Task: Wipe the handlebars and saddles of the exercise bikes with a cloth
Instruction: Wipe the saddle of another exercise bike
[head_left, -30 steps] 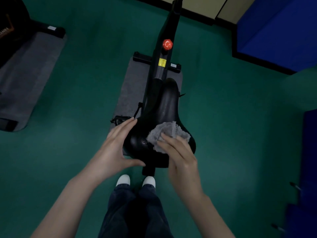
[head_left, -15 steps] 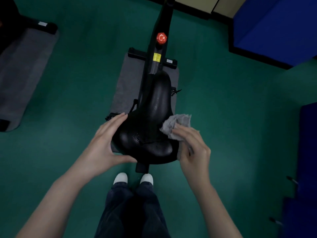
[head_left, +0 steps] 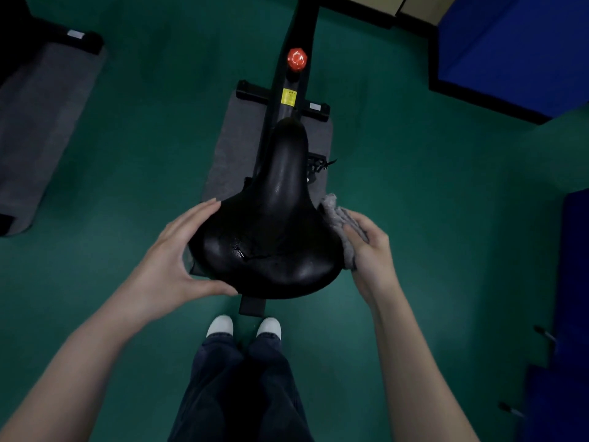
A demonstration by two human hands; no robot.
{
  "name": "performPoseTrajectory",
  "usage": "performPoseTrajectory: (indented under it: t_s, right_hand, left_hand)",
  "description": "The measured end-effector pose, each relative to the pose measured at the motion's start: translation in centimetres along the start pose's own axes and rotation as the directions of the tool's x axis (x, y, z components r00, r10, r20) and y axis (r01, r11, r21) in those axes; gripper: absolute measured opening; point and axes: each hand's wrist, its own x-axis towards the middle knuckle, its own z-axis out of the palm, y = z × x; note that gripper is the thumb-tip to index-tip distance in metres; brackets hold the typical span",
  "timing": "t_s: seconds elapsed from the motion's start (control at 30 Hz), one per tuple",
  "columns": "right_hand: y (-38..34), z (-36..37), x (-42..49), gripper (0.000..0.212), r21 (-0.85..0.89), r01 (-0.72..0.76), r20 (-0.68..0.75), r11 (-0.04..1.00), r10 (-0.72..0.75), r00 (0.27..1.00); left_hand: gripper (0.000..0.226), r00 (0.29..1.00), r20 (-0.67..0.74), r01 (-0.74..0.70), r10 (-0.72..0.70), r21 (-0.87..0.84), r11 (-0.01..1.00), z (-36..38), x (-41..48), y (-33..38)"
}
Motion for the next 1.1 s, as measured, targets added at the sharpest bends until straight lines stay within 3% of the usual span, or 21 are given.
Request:
performPoseTrajectory:
  t_s: [0.1,0.17,0.27,0.33,0.4,0.47,0.57,0.67,0.73,0.87,0.9,0.97,1.1]
  right_hand:
    - [1.4,0.2,-1.4,0.024,0.258,-0.076,-0.111,0.963,0.107,0.988]
    - [2.1,0.9,-2.9,0.026,0.300,-0.037,-0.228,0.953,0.110,0.967]
    - [3.2,2.5,-6.0,0.029,0.173,0.046,-0.437,0.984,0.035,0.899]
    - [2.9,3.4,-7.5,0.034,0.022,0.161,-0.522,0.987,-0.127,0.843]
    - [1.7,3.8,-7.6,0.037,-0.130,0.292,-0.470,0.948,-0.318,0.824]
    - [0.4,3.8,-6.8,0.034,-0.269,0.367,-0.318,0.891,-0.442,0.839]
    - [-0.6,3.9,-6.5,0.036,-0.489,0.433,-0.086,0.758,-0.535,0.840]
    - [0.3,3.8,-8.3,0.040,-0.578,0.526,0.053,0.624,-0.614,0.787]
    - [0.7,4.1,-9.1,0.041,-0.586,0.527,0.047,0.616,-0.624,0.780]
    - [-1.3,6.9,-7.5,0.032,-0.625,0.353,-0.196,0.697,-0.577,0.793]
    - [-1.9,7.7,-7.1,0.032,-0.636,0.338,-0.199,0.694,-0.570,0.797]
    - [-2.4,9.0,-6.7,0.033,-0.685,0.388,-0.087,0.617,-0.597,0.797]
    - [-1.2,8.7,-8.3,0.039,-0.732,0.591,0.289,0.340,-0.629,0.721]
  left_hand:
    - [0.107,1.000,-0.012,-0.006,0.006,-0.028,1.000,0.1,0.0,-0.1]
    - [0.107,1.000,-0.014,-0.004,0.003,-0.039,0.999,0.2,0.0,-0.1]
    - [0.107,1.000,-0.021,0.002,-0.003,-0.047,0.999,0.2,-0.1,0.0]
    - [0.108,1.000,-0.021,0.006,-0.007,-0.043,0.999,0.2,-0.2,0.0]
    - [0.109,1.000,-0.019,0.015,-0.015,-0.040,0.999,0.2,-0.2,0.0]
    - [0.110,1.000,-0.017,0.021,-0.022,-0.036,0.999,0.2,-0.3,-0.1]
    - [0.111,0.999,-0.023,0.026,-0.027,-0.039,0.999,0.3,-0.4,-0.2]
    - [0.112,0.999,-0.044,0.022,-0.024,-0.052,0.998,0.5,-0.6,-0.4]
    - [0.115,0.996,-0.067,0.050,-0.055,-0.082,0.995,0.8,-0.9,-0.5]
    - [0.121,0.982,-0.114,0.132,-0.152,-0.165,0.977,1.5,-1.7,-1.0]
    - [0.122,0.978,-0.126,0.144,-0.168,-0.184,0.972,1.7,-1.9,-1.0]
    - [0.123,0.971,-0.147,0.156,-0.190,-0.214,0.964,2.1,-2.2,-1.1]
    - [0.125,0.962,-0.160,0.180,-0.223,-0.242,0.953,2.4,-2.3,-1.3]
